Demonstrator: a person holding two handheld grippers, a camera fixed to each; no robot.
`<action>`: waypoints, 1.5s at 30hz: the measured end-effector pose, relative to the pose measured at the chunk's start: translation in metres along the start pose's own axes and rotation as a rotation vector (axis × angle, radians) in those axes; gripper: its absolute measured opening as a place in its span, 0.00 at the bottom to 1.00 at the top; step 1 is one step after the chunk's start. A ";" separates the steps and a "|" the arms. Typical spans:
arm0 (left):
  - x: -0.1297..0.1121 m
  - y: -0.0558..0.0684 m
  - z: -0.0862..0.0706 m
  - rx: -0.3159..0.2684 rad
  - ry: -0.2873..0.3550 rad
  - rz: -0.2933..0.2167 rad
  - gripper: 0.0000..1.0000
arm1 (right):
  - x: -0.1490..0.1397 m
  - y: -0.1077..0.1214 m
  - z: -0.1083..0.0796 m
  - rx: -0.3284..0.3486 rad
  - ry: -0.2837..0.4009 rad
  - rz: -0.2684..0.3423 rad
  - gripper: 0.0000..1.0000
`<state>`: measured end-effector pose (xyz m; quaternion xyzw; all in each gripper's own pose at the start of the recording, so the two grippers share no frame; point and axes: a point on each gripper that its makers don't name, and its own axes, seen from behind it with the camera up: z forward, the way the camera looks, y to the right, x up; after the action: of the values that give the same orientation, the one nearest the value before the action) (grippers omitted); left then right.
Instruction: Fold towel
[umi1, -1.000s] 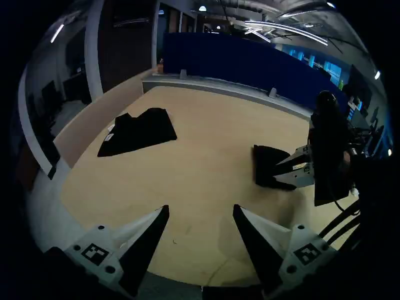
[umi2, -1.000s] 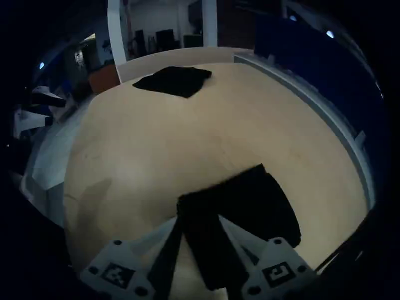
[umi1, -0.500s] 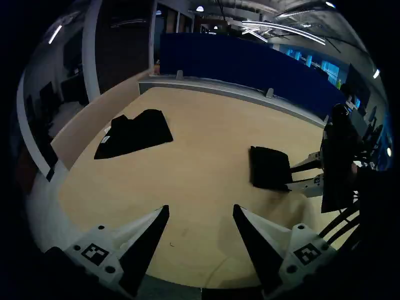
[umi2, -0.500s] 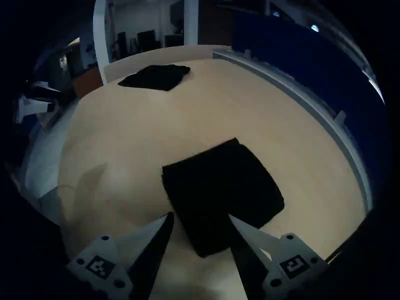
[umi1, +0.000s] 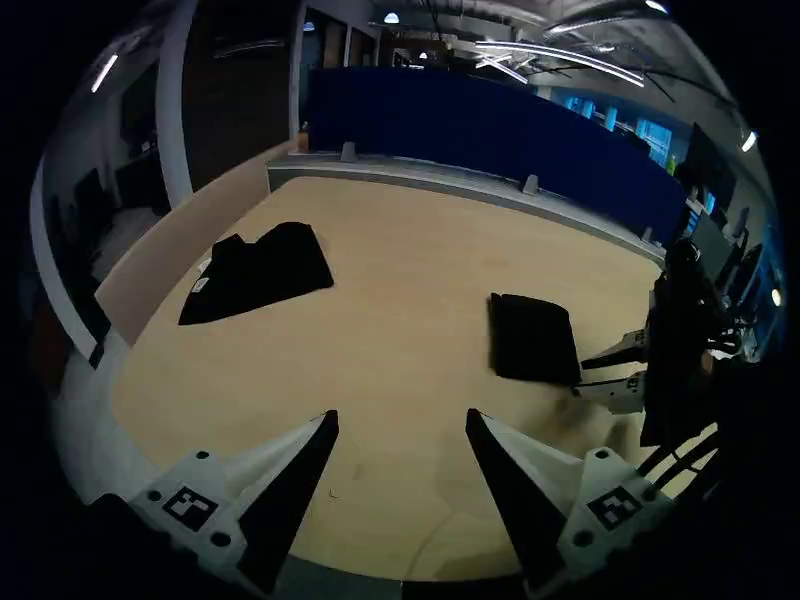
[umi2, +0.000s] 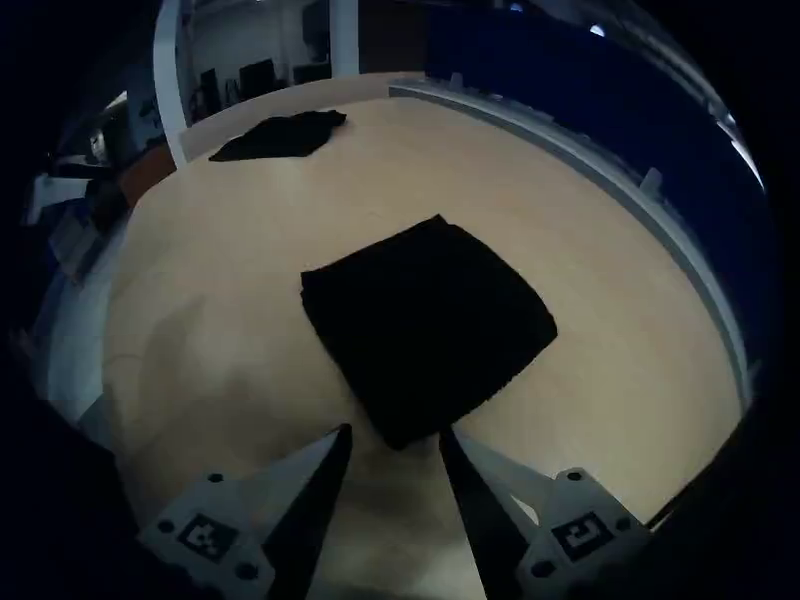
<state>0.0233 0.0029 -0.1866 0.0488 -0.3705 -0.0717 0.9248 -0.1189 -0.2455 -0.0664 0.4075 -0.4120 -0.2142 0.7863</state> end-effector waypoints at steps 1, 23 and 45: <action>0.000 0.000 0.000 0.000 0.000 0.001 0.95 | -0.001 0.000 0.001 -0.003 -0.002 0.005 0.62; -0.001 0.004 0.001 0.000 -0.001 0.005 0.94 | 0.009 0.011 -0.003 -0.020 0.051 0.061 0.04; 0.040 0.044 0.008 -0.076 0.058 0.062 0.94 | 0.134 0.080 -0.130 -0.086 0.294 0.025 0.03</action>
<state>0.0509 0.0392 -0.1479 0.0042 -0.3421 -0.0554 0.9380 0.0646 -0.2287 0.0199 0.3950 -0.2880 -0.1599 0.8576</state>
